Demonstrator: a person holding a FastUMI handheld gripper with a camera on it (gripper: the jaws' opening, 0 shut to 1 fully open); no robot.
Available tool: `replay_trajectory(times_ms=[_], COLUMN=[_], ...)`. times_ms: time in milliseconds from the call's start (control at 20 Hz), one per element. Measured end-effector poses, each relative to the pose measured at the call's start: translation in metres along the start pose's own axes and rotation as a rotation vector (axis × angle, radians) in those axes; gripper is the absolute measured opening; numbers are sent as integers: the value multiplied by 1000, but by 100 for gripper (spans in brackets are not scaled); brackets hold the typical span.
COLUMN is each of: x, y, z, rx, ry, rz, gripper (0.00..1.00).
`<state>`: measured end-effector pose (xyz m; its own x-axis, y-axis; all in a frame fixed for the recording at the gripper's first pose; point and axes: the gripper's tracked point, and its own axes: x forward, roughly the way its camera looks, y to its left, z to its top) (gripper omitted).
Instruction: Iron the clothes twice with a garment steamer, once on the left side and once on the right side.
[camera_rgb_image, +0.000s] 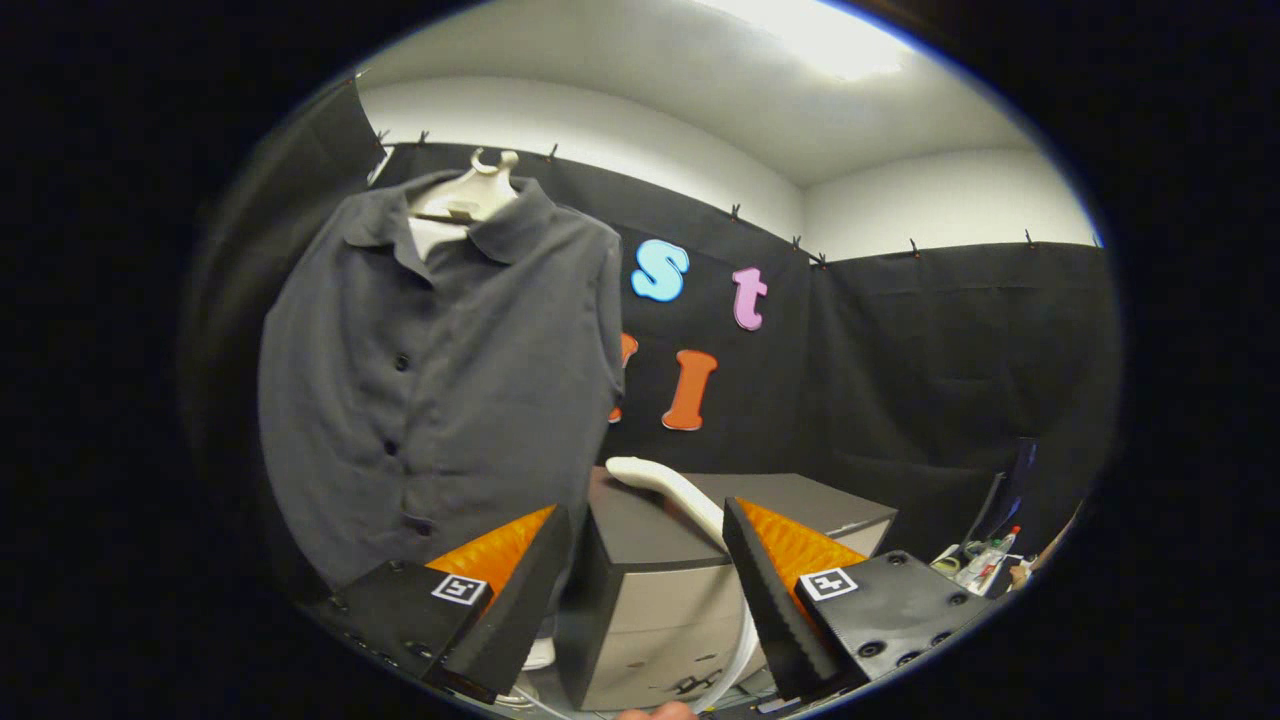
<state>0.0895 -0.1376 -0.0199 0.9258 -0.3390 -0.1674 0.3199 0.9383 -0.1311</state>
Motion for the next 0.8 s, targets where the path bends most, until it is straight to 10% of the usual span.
replay_trajectory(times_ms=[350, 800], x=[145, 254], y=[-50, -38], z=[-25, -115], rx=[-178, 2], ry=[273, 519], rz=[16, 221], gripper=[98, 98])
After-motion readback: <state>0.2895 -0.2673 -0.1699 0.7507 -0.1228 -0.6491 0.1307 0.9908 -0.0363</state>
